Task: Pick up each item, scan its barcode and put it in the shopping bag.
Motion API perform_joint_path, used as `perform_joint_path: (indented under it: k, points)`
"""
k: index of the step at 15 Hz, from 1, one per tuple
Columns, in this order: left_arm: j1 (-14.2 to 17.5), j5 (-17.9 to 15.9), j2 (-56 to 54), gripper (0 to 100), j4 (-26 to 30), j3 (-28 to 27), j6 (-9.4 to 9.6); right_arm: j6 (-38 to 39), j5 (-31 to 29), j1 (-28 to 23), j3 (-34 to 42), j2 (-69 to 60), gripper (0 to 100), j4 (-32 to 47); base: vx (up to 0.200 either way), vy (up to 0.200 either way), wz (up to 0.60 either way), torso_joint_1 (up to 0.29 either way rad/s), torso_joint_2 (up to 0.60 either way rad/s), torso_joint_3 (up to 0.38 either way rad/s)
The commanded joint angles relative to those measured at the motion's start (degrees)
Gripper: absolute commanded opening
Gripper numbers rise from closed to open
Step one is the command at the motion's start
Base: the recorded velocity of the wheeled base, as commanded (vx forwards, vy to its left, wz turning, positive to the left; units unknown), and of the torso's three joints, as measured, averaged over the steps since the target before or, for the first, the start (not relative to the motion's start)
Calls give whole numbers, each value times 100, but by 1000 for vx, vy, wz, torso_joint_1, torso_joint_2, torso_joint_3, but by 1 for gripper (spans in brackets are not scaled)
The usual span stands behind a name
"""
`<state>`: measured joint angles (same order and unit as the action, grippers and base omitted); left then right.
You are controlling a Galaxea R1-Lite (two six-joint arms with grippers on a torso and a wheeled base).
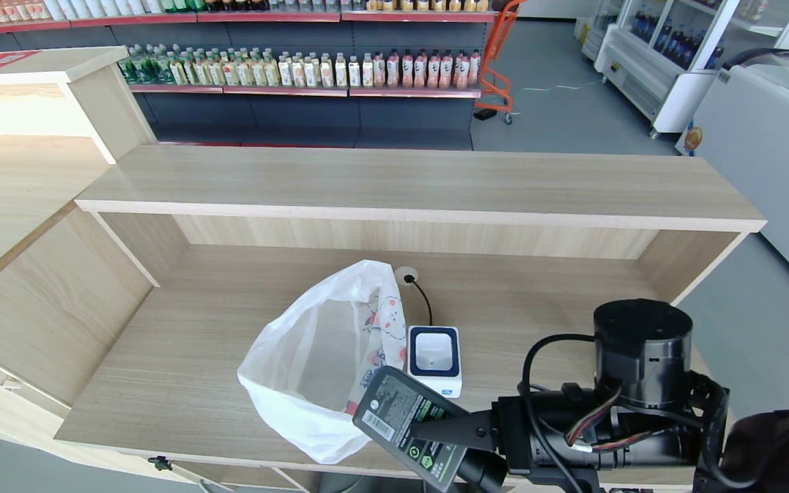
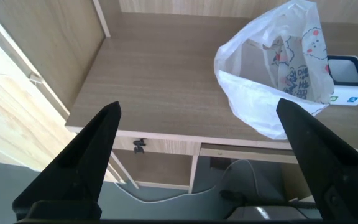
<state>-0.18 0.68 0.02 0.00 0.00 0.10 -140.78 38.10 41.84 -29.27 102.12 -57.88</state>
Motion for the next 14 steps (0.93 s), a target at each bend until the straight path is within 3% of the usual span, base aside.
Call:
perform_joint_path:
  k: [1,14]
  points:
    - [1,2,-2,100,0,0,-1,-2,-4,-9,-96,27,0,-65,0,0,0,0,0,0]
    - [1,2,-2,100,0,0,-1,-2,22,-194,-149,177,0,-83,0,0,0,0,0,0]
